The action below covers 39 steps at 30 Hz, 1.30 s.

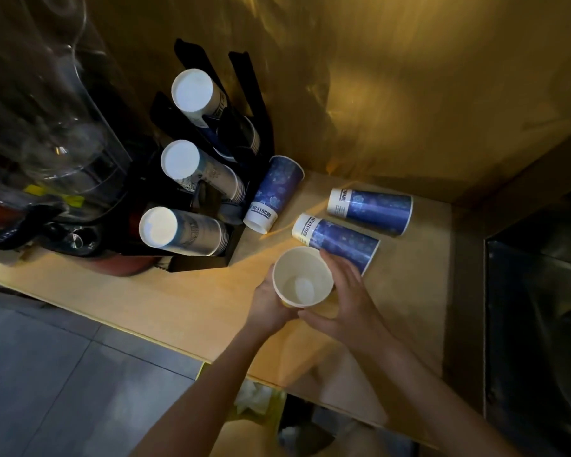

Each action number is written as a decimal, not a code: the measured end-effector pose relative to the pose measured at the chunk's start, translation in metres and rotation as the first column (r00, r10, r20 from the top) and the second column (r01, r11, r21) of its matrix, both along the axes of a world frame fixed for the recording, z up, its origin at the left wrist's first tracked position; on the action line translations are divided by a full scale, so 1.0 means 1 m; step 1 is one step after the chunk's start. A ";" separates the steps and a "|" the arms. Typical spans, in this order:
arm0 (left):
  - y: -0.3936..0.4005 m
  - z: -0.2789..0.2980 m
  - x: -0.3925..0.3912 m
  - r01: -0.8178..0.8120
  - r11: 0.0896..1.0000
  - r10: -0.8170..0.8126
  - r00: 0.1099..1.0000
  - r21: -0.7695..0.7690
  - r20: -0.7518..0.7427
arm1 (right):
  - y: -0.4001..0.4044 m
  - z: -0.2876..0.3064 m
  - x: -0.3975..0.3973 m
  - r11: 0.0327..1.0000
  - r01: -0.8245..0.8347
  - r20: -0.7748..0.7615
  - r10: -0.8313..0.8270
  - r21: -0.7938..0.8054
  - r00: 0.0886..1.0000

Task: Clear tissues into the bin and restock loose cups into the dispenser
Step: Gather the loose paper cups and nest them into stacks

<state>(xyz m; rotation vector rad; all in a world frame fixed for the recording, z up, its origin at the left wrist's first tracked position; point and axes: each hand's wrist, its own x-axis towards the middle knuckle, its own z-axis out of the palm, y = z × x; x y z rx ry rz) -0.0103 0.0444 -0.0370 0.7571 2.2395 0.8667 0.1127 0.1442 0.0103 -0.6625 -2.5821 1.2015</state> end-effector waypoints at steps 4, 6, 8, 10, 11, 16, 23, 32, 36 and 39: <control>0.001 0.000 -0.002 0.064 0.997 -0.065 0.998 -0.032 -0.024 | 0.003 0.010 -0.006 0.982 0.037 0.020 -0.034 -0.185 0.999; 0.001 0.002 -0.007 0.057 0.998 -0.059 0.998 -0.041 -0.038 | 0.006 0.011 -0.012 0.975 0.061 0.032 -0.055 -0.212 0.998; -0.012 0.007 -0.030 -0.012 1.000 0.012 0.998 -0.012 -0.063 | -0.002 0.018 -0.040 0.971 0.045 0.042 -0.036 -0.235 0.998; -0.015 0.010 -0.034 -0.037 0.999 0.039 0.996 0.027 -0.078 | -0.004 0.020 -0.050 0.968 0.043 0.044 -0.034 -0.248 0.998; -0.018 0.011 -0.035 -0.050 0.997 0.055 0.995 0.056 -0.087 | -0.005 0.019 -0.055 0.968 0.036 0.035 -0.029 -0.250 0.999; -0.026 0.026 -0.037 -0.209 0.948 0.226 0.973 0.238 -0.045 | -0.007 0.017 -0.075 0.952 -0.026 -0.004 0.026 -0.306 1.000; -0.033 0.028 -0.041 -0.300 0.924 0.316 0.948 0.238 -0.029 | -0.011 0.015 -0.086 0.931 -0.057 -0.023 0.053 -0.361 0.998; -0.033 0.020 -0.029 -0.281 0.960 0.280 0.954 0.005 -0.104 | 0.001 0.020 -0.083 0.895 -0.112 0.068 0.156 -0.433 0.985; -0.026 0.025 -0.018 -0.190 0.916 0.154 0.980 -0.354 -0.127 | 0.027 0.023 -0.072 0.899 -0.036 0.154 0.115 -0.437 0.981; -0.020 0.041 -0.006 -0.016 0.907 -0.114 0.953 -0.421 -0.281 | 0.043 0.028 -0.065 0.897 0.053 0.162 0.021 -0.439 0.987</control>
